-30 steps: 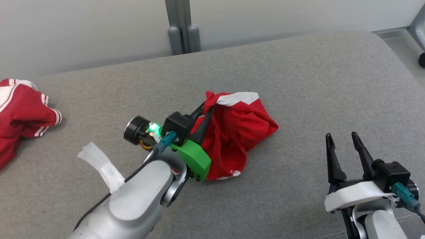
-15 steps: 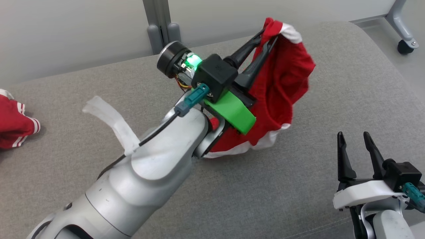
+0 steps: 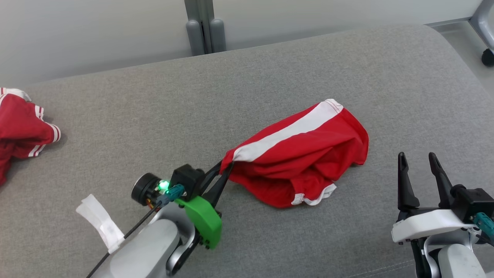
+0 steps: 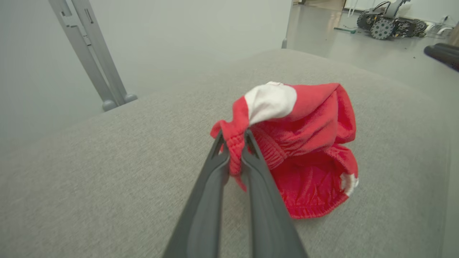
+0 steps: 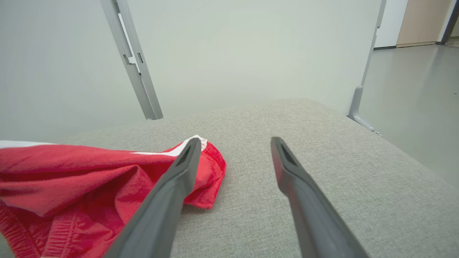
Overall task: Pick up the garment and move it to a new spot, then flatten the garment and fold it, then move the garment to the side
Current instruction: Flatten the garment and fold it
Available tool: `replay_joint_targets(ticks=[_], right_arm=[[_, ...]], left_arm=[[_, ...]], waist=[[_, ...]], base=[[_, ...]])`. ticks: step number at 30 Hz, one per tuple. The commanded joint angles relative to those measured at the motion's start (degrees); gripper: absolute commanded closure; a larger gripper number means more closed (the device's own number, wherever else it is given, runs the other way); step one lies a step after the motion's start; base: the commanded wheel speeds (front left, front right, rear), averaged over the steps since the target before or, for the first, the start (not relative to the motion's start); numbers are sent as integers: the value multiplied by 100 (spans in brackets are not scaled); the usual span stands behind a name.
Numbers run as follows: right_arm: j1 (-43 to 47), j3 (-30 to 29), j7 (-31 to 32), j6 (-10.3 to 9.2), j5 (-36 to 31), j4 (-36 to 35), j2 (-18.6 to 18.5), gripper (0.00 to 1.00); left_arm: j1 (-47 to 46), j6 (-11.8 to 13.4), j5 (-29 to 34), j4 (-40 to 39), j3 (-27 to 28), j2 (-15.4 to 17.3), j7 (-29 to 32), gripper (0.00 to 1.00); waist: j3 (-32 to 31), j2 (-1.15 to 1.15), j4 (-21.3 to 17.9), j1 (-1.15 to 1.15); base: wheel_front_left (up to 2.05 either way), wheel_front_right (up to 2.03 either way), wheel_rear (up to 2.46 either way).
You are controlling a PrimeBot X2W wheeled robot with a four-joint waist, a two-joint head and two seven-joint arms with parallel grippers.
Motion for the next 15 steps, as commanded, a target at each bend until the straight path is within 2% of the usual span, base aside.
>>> replay_joint_targets(ticks=[1,6,10,15], right_arm=[[-27,22,-20,1,5,0,-17,0],[-12,96,-20,1,-17,29,-16,0],[-57,154,-20,1,-10,48,-17,0],[-103,213,-20,1,19,61,-17,0]], left_arm=[[98,-69,-62,87,-18,95,38,100],[140,-317,-56,363,-201,406,329,100],[-95,-414,-4,564,-260,589,511,100],[-416,-223,237,944,-245,809,471,100]], waist=[[29,0,61,0],[39,0,167,0],[37,0,204,0],[44,0,178,0]], base=[[0,0,0],[0,0,0],[0,0,0],[0,0,0]])
